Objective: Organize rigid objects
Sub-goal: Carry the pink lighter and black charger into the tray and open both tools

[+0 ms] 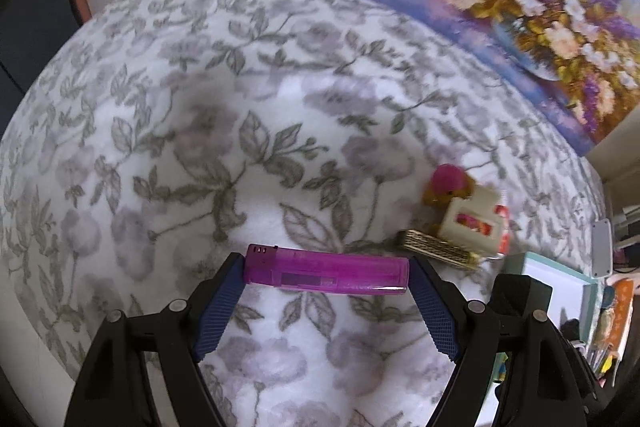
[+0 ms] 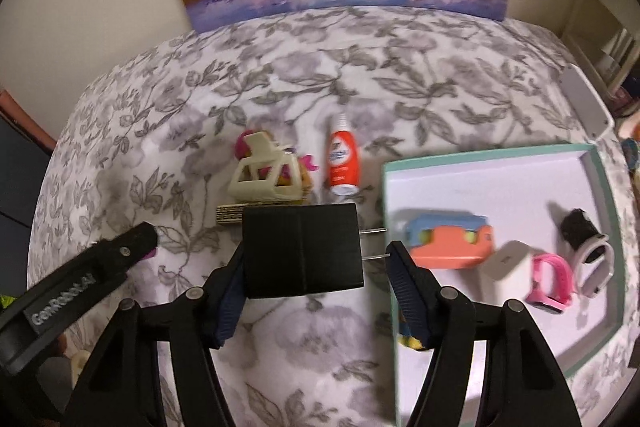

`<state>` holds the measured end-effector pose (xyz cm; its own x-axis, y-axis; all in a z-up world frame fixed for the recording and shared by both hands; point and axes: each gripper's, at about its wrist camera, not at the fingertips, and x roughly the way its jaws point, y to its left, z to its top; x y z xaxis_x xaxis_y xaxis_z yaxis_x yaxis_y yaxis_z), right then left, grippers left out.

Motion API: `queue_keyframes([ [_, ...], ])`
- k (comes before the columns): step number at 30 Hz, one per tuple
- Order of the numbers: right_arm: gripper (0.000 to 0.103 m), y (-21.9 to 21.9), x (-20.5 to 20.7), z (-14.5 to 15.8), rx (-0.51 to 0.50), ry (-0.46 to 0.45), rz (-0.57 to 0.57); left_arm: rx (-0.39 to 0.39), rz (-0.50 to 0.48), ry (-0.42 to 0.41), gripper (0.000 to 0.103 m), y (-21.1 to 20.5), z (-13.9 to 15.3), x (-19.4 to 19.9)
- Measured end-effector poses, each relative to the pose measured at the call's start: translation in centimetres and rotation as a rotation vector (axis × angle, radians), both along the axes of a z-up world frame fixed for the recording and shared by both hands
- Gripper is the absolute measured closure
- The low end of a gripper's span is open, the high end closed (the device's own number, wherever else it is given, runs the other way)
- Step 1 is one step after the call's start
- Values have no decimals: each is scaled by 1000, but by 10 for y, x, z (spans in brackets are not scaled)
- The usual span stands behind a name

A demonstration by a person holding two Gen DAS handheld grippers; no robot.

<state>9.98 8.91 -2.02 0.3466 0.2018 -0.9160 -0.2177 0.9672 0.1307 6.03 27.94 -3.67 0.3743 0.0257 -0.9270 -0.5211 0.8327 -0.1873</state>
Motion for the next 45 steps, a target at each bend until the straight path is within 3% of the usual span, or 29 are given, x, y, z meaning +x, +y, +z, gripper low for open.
queue_keyframes([
  [10,35,-57,11,0,-25,34,-105,42,-59,-54,19,-34,30,-8],
  [23,35,-167,45,-3,-13,19,-302,49,-234,-81,19,-123,39,29],
  [32,35,-230,60,-8,14,12,-438,70,-364,-57,19,-189,25,60],
  [45,35,-269,75,-26,-2,29,-494,100,-492,-47,19,-258,-4,92],
])
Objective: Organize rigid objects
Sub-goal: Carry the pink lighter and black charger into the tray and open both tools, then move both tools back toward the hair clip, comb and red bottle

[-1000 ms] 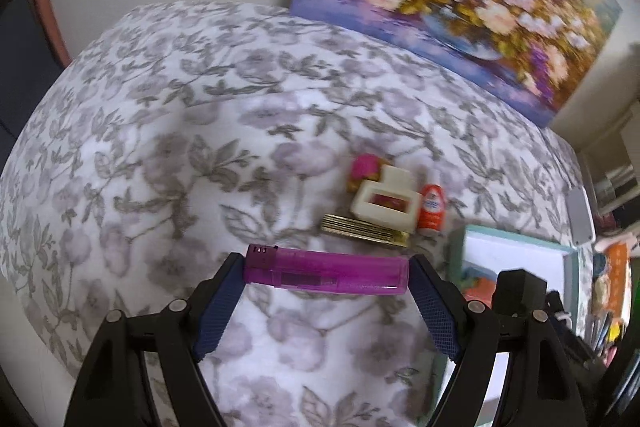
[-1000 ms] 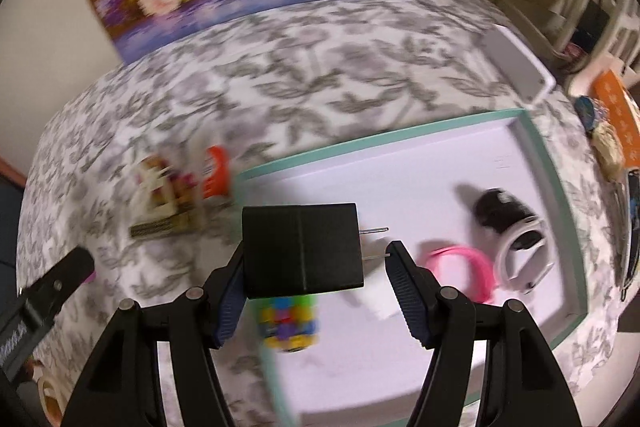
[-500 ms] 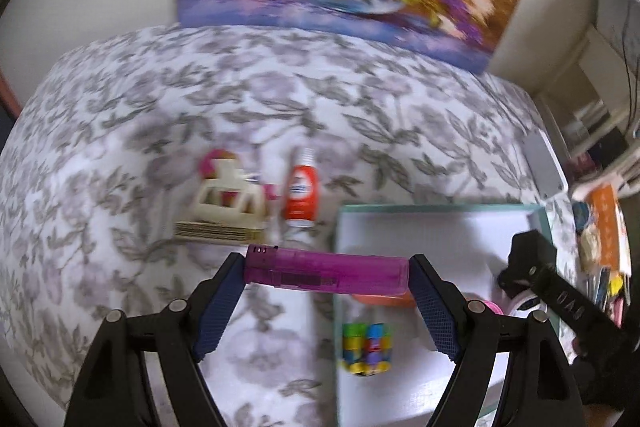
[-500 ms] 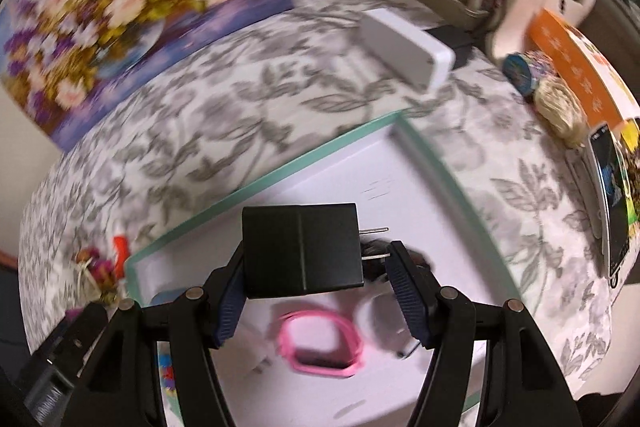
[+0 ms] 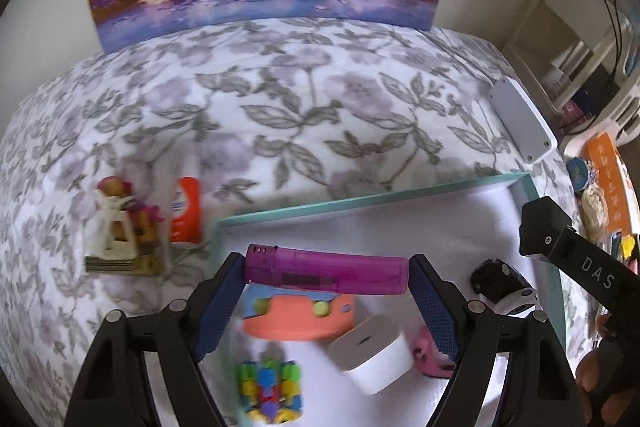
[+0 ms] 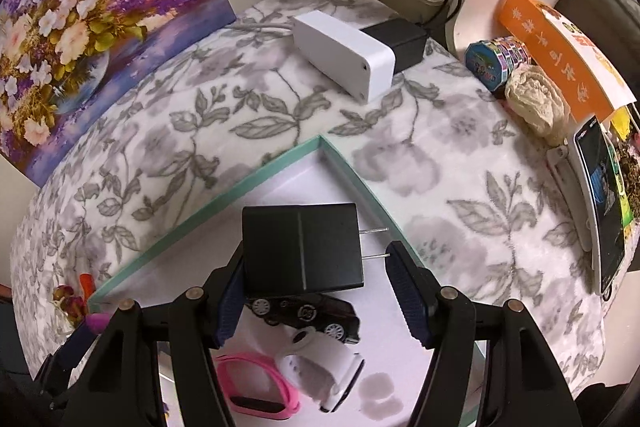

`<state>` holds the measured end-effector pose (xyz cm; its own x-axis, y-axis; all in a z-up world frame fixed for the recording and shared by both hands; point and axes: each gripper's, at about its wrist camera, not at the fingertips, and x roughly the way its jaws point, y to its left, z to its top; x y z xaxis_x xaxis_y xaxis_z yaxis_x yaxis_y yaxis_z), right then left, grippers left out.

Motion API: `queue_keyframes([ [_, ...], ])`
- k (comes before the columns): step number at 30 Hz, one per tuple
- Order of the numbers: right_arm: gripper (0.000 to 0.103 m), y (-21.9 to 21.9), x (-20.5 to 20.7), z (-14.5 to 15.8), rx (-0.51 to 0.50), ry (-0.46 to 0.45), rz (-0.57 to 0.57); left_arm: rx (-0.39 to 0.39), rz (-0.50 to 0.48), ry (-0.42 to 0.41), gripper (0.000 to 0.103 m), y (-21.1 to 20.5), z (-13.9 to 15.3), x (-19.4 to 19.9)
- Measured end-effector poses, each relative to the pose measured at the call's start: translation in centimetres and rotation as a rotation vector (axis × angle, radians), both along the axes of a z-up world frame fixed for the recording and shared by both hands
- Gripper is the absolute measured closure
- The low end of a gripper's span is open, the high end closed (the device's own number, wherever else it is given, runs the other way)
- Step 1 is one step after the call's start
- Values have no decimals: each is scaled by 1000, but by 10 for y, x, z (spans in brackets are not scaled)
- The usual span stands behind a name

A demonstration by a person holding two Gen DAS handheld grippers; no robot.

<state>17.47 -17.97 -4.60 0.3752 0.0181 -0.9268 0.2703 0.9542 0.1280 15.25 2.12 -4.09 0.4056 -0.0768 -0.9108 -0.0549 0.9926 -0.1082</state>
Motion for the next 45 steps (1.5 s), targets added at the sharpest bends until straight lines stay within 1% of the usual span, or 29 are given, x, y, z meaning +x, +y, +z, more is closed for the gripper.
queue_keyframes([
  [4,35,-4,-1,-7,13,26,-8,34,-27,15,19,-14,-11,1],
  [12,35,-4,-2,-10,22,42,2,62,-49,25,19,-25,-16,0],
  [24,35,-2,0,-13,18,61,14,67,-46,46,19,-25,-23,0],
  [30,34,-1,0,-11,3,56,17,48,-39,53,18,-24,-22,0],
  [35,33,0,0,-6,-7,50,23,42,-29,48,15,-20,-17,0],
  [36,32,0,-1,-4,-9,45,25,39,-24,49,10,-19,-16,1],
  [37,28,1,-1,0,-14,34,28,33,-17,48,4,-16,-14,1],
  [39,20,1,-3,7,-22,12,29,17,-8,43,1,-12,-11,1],
  [41,19,2,-5,14,-23,-11,32,3,9,29,0,-5,-3,1],
  [45,19,5,-7,24,-37,-31,38,2,50,10,0,11,8,0],
])
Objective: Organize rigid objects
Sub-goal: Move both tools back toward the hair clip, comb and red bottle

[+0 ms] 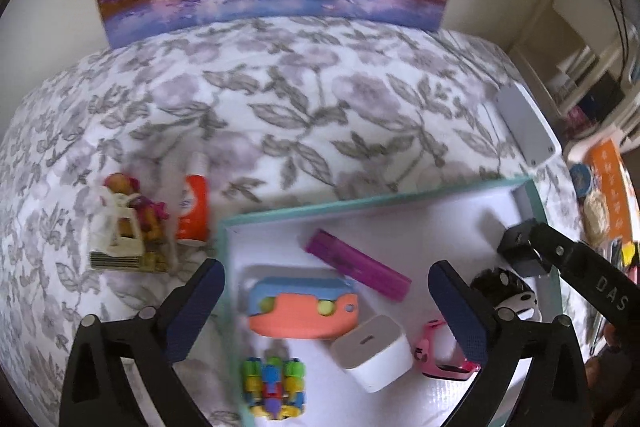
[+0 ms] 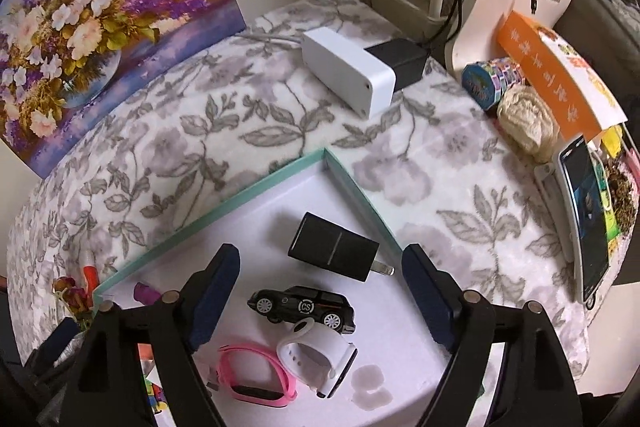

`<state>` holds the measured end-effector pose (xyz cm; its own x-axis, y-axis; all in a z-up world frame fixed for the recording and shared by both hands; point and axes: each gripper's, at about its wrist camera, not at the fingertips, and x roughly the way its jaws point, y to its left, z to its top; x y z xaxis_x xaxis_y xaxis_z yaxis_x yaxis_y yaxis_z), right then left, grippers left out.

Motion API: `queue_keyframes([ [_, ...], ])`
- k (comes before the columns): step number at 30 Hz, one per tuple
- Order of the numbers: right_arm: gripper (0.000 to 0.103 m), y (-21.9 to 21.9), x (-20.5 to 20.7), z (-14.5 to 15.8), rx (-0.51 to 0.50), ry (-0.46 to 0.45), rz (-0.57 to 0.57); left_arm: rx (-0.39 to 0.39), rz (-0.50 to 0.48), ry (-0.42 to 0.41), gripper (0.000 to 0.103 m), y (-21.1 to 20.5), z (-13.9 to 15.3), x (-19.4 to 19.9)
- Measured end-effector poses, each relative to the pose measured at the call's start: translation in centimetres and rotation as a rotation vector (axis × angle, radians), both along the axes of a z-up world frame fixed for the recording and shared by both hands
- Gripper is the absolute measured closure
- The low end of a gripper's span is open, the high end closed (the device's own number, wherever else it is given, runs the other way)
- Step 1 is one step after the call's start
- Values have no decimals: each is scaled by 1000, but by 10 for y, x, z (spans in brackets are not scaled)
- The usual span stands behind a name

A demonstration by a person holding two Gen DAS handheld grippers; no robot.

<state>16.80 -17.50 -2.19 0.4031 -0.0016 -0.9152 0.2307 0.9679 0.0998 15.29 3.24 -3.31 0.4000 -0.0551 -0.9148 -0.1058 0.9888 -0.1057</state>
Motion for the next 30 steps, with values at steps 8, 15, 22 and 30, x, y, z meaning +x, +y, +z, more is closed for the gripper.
queue_keyframes([
  [8,19,15,-2,12,-13,-13,23,16,127,-7,0,49,14,-4],
  [15,19,49,-5,29,-39,-43,90,31,227,-9,0,101,29,-16],
  [22,19,95,-9,44,-61,-61,176,53,347,-28,0,165,47,-38],
  [30,19,160,-9,36,-35,-44,270,17,449,-38,0,225,51,-59],
])
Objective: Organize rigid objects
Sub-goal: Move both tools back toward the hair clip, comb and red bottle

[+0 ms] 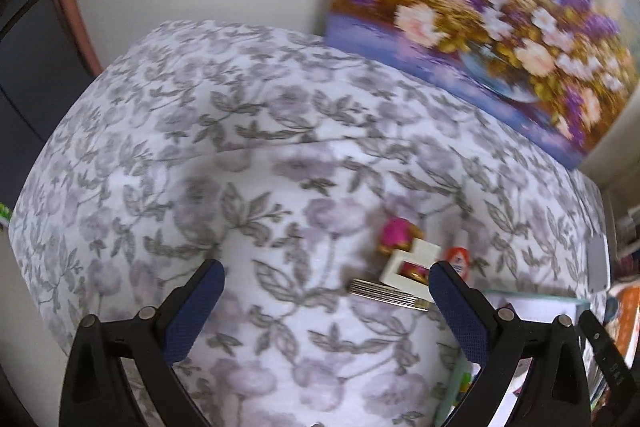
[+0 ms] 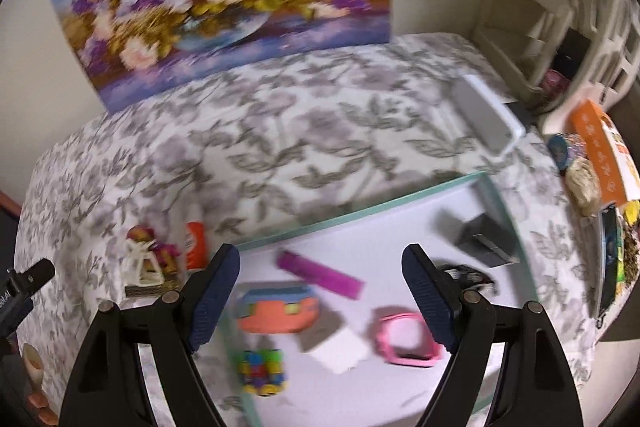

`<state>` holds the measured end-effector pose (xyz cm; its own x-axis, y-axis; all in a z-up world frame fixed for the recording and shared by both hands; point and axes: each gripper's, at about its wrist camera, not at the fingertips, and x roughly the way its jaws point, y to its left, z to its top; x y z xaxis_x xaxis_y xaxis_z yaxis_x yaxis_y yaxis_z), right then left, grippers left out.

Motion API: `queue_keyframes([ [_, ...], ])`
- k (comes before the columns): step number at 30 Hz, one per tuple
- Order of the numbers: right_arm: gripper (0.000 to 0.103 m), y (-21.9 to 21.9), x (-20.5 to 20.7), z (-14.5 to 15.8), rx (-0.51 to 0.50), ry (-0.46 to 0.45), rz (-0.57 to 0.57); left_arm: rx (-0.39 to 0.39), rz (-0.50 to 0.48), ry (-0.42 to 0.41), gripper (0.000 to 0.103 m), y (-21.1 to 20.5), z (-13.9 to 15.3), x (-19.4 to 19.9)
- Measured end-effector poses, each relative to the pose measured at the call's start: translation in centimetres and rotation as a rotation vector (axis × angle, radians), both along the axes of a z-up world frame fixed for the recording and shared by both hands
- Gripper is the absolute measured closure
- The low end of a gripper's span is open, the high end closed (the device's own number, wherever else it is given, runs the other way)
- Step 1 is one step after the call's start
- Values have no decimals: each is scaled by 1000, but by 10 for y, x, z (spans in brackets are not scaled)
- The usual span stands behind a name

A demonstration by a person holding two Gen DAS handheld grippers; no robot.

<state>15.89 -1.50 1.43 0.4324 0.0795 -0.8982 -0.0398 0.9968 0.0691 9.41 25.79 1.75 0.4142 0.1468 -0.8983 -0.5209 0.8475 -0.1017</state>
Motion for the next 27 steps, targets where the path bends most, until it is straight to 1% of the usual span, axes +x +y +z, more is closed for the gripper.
queue_keyframes([
  [7,19,52,1,-20,3,31,73,-33,48,9,0,38,-12,-6],
  [12,19,87,3,-32,2,48,120,-56,49,30,0,50,-27,-3],
  [15,19,99,5,-39,7,58,136,-75,50,47,0,54,-41,2],
  [20,19,108,11,-49,11,69,137,-110,42,55,0,56,-58,12],
  [27,19,99,18,-50,10,61,121,-163,19,29,0,50,-63,22],
])
